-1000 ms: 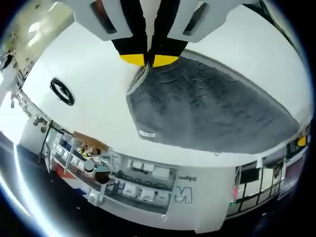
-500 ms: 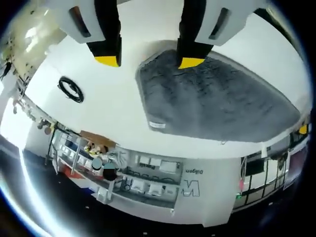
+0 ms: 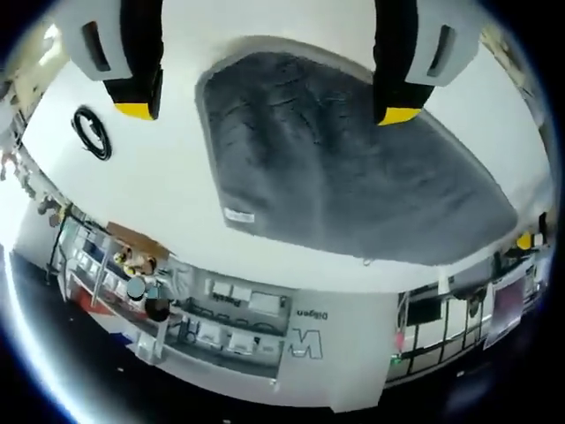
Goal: Open the folded towel by lifting each exposed corner and separating the folded layers until the towel lies flat within the target outline without major curled edges
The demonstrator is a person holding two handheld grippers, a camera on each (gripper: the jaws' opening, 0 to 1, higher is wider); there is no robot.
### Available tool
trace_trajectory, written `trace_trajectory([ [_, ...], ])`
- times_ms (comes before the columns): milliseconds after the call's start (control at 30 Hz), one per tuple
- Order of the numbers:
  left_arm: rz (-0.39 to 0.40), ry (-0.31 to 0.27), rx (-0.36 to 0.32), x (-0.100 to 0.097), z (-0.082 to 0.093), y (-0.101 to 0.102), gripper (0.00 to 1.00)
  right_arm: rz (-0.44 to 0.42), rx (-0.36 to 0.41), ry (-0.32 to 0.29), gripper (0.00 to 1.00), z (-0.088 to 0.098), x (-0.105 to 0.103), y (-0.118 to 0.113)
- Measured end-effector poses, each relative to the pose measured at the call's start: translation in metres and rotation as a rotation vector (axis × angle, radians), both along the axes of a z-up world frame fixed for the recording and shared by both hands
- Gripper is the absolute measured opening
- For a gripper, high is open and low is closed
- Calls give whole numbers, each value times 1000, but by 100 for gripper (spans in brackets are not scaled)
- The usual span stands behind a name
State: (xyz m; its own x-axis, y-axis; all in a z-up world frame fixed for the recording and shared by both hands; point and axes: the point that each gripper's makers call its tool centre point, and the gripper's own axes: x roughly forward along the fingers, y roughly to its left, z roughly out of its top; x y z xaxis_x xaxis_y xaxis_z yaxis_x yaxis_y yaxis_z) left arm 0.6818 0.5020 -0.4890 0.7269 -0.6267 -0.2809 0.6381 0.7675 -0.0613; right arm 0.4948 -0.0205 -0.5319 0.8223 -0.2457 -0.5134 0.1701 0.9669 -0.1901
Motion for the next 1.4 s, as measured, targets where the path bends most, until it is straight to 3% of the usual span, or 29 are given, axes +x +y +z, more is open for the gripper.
trace_trajectory([
  [233,-14,6,-47,17,16,-3,99,61,-8,-3,99,12,29,-1],
  [267,-13,2,-48,22,19,-4,99,73,-3,-29,99,18,36,0],
  [333,18,-11,-28,36,25,0,98,109,37,-144,99,38,56,7],
  [400,23,-15,-19,42,27,0,98,131,68,-175,99,44,63,12],
  [633,17,-46,3,74,47,-9,92,153,74,-200,85,66,104,9],
  [767,32,-48,16,92,52,-9,85,161,95,-237,73,76,126,3],
  [867,52,-48,26,111,54,-6,81,155,115,-267,70,84,148,-3],
  [967,57,-49,-26,128,56,-5,75,147,82,-249,64,83,164,-12],
  [1033,53,-48,-26,136,56,-4,70,134,79,-226,60,76,172,-19],
  [1100,85,-64,-7,150,55,-1,67,114,95,-212,56,68,183,-29],
  [1167,108,-36,23,162,47,2,67,77,102,-197,50,61,191,-41],
  [1267,122,-15,44,178,39,1,66,39,42,-169,38,53,203,-57],
  [1400,138,4,58,200,30,-5,57,18,51,-155,33,45,221,-67],
])
